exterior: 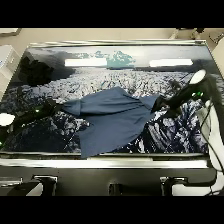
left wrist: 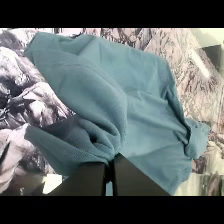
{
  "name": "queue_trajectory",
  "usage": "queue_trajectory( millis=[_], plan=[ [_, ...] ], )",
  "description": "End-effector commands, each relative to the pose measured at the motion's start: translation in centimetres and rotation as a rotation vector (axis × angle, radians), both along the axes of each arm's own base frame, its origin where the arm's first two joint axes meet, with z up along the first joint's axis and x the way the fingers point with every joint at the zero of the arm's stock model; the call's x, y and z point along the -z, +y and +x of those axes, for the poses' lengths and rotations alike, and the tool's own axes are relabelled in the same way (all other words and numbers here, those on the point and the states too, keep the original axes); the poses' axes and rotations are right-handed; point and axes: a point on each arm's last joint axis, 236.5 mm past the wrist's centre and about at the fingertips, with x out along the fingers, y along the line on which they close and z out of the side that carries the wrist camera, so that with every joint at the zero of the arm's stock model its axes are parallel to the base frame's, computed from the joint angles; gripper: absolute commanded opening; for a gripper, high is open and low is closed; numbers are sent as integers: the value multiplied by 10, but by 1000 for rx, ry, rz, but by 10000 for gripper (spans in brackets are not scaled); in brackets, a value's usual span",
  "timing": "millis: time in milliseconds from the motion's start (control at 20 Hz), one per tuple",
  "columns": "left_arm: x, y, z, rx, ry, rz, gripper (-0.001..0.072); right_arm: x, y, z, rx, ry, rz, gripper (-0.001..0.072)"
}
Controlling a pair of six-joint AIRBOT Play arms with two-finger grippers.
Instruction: Fold the clothes and pants, and hang the long-sleeved shirts on hangers.
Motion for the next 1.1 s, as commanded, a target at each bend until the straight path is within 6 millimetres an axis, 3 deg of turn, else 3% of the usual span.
queue_trajectory(
  millis=[0,100,200,350,500,550,650,700,800,900,1000,1050],
  plan=[
    [1,-2,-4,62,-20,40,24,52,60,-68,3,90,81,673],
    [2,-6,-9,98,-19,49,23,74,112,-104,0,128,200,679],
    [3,-9,-11,110,-11,45,23,88,141,-123,-5,129,221,678],
    [4,-13,-16,131,3,37,24,92,176,-131,-53,74,224,678],
    [4,-14,-17,136,6,35,24,97,201,-118,6,-8,212,667],
    [4,-14,-17,136,5,35,23,98,206,-113,18,-39,212,589],
    [2,-14,-18,137,1,36,23,97,207,-106,30,-62,212,40],
    [1,-14,-18,138,-4,36,23,92,208,-103,22,-67,221,33],
    [-9,-15,-17,159,-39,56,23,73,203,-91,-24,-128,222,32],
    [-31,-15,-13,197,-123,102,23,39,190,-69,-91,-247,200,32],
    [-83,-9,-1,193,-280,168,23,-18,153,-26,-98,-437,132,32],
    [-121,-3,6,157,-376,191,22,-63,125,2,-75,-575,74,32]
  ],
)
